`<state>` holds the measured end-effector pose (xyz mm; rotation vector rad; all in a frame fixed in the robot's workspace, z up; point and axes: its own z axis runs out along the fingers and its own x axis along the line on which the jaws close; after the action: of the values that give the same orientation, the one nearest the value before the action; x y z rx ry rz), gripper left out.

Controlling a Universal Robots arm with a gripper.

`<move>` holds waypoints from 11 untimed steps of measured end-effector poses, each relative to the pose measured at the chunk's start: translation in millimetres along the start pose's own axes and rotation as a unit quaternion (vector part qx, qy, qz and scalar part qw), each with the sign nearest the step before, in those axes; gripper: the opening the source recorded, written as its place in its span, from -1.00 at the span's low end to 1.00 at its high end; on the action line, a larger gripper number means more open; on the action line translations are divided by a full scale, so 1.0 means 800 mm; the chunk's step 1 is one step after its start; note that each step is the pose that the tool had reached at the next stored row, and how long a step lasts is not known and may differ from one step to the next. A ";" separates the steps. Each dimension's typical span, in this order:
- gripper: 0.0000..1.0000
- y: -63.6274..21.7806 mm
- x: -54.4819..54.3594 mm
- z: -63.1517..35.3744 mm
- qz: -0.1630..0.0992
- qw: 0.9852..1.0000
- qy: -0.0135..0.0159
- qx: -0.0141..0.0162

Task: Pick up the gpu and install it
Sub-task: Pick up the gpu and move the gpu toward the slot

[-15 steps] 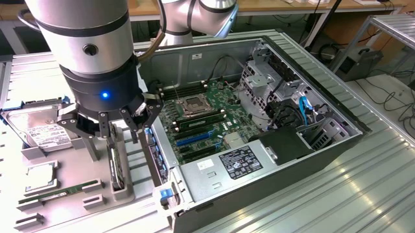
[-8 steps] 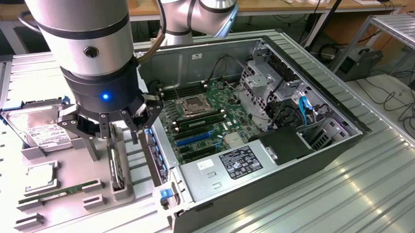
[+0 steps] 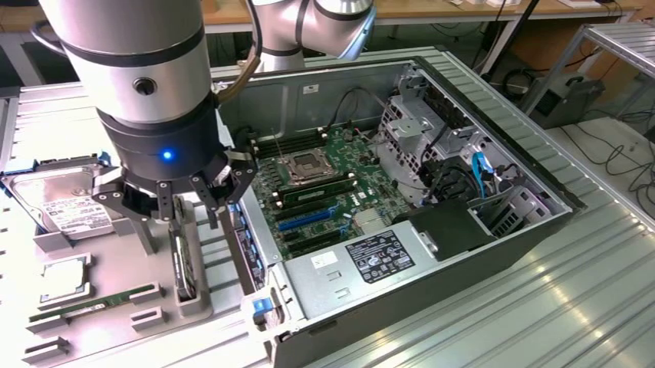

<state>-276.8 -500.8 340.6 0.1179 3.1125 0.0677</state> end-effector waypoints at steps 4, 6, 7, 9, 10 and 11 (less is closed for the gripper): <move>-0.15 0.000 0.000 0.002 0.000 1.000 0.000 0.000; -0.15 0.000 0.000 0.002 0.000 1.000 0.000 0.000; -0.15 0.000 0.000 0.003 0.000 1.000 0.000 0.000; -0.15 0.000 0.000 0.004 0.000 1.000 0.000 0.000; -0.15 0.000 0.000 0.004 0.000 1.000 0.000 0.000; -0.15 0.000 0.000 0.004 0.000 1.000 0.000 0.000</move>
<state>-276.8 -500.8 337.1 0.1179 3.1125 0.0677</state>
